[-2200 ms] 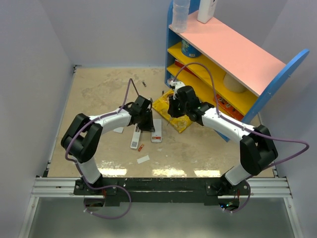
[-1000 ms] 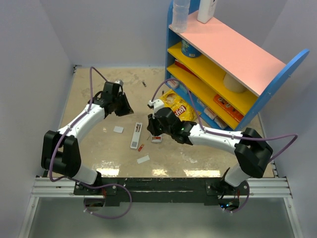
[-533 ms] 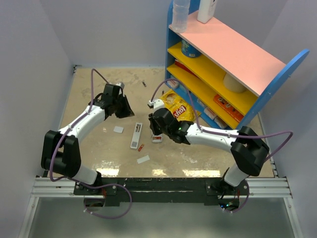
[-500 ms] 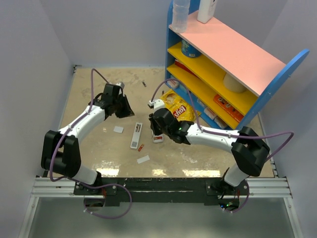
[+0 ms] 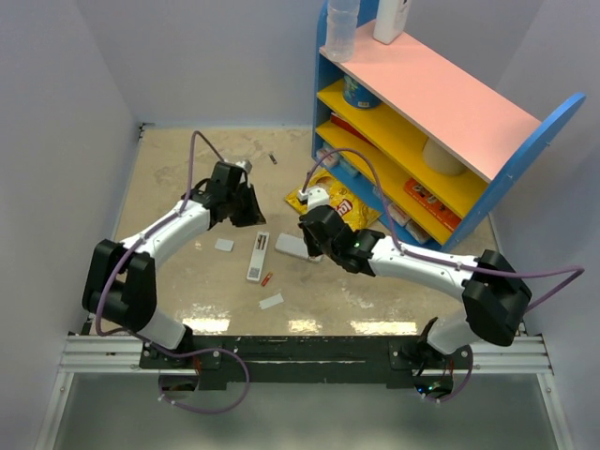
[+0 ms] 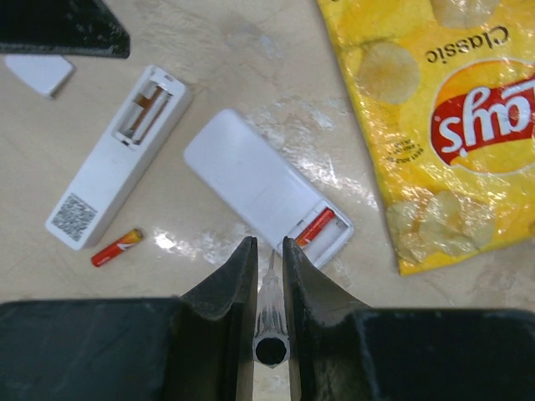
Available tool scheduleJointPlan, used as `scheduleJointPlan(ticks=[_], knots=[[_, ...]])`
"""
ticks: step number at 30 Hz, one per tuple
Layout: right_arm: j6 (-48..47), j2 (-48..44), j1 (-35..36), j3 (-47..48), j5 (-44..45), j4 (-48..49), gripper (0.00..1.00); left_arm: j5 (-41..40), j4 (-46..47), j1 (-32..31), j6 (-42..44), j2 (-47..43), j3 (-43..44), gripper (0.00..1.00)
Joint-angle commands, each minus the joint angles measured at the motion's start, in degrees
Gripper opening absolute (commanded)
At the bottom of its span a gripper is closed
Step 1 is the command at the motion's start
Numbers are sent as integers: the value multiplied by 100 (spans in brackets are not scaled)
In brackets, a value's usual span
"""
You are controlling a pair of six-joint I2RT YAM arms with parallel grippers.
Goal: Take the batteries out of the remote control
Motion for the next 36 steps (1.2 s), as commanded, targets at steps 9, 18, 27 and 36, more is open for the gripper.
scheduleJointPlan(ticks=[9,18,27,36], knots=[[74,-1047,-564,-497,-680,160,0,75,412,-686,-43,724,303,15],[197,-1224,-1531,-1025,-1436,933,0,329,843,-1011,-228,1163,242,15],[381,-1180,-1989,-1587,-1990,1874,0,286,887,-1038,-246,1392,206,14],[461,-1048,-2130,-1878,-2218,2401,0,268,931,-1038,-272,1453,84,14]])
